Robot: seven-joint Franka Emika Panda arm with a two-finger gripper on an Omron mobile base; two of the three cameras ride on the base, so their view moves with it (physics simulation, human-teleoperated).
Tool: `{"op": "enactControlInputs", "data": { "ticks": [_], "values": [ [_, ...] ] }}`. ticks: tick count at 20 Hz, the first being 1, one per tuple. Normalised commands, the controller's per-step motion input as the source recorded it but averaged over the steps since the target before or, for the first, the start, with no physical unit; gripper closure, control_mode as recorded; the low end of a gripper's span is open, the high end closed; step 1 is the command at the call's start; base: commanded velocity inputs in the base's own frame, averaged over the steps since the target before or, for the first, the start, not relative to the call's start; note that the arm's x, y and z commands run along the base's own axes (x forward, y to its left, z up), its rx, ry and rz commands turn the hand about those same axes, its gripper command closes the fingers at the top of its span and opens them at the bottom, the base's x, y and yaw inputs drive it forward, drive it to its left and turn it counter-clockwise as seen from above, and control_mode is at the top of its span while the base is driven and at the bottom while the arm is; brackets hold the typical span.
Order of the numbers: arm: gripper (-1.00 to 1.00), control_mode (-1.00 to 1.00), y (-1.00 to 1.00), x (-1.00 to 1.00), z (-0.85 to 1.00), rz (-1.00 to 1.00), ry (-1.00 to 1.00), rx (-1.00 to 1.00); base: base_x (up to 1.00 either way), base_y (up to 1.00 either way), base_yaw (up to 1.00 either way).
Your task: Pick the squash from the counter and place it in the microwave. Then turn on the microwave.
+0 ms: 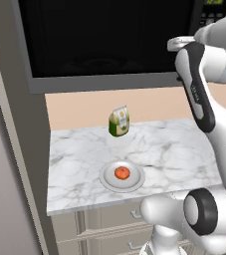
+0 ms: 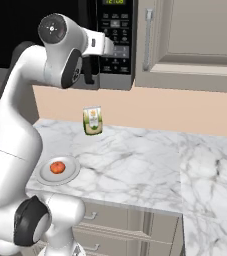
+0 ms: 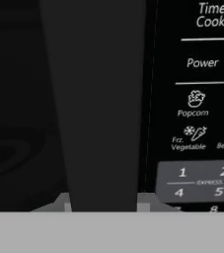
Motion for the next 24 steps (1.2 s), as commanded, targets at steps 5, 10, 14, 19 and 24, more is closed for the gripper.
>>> {"op": "enactControlInputs", "data": {
  "ticks": [5, 10, 14, 19, 24],
  "values": [
    [1.00, -1.00, 0.00, -0.59, 0.03, -0.11, -0.11, 0.00, 0.00, 0.00, 0.00],
    [1.00, -1.00, 0.00, -0.64, 0.10, -0.12, -0.08, 0.00, 0.00, 0.00, 0.00],
    [1.00, -1.00, 0.00, -0.68, 0.13, -0.10, -0.07, 0.00, 0.00, 0.00, 0.00],
    [1.00, -1.00, 0.00, -0.66, 0.18, -0.09, -0.07, 0.00, 0.00, 0.00, 0.00],
    [1.00, -1.00, 0.00, -0.67, 0.20, -0.07, -0.07, 0.00, 0.00, 0.00, 0.00]
  ]
}}
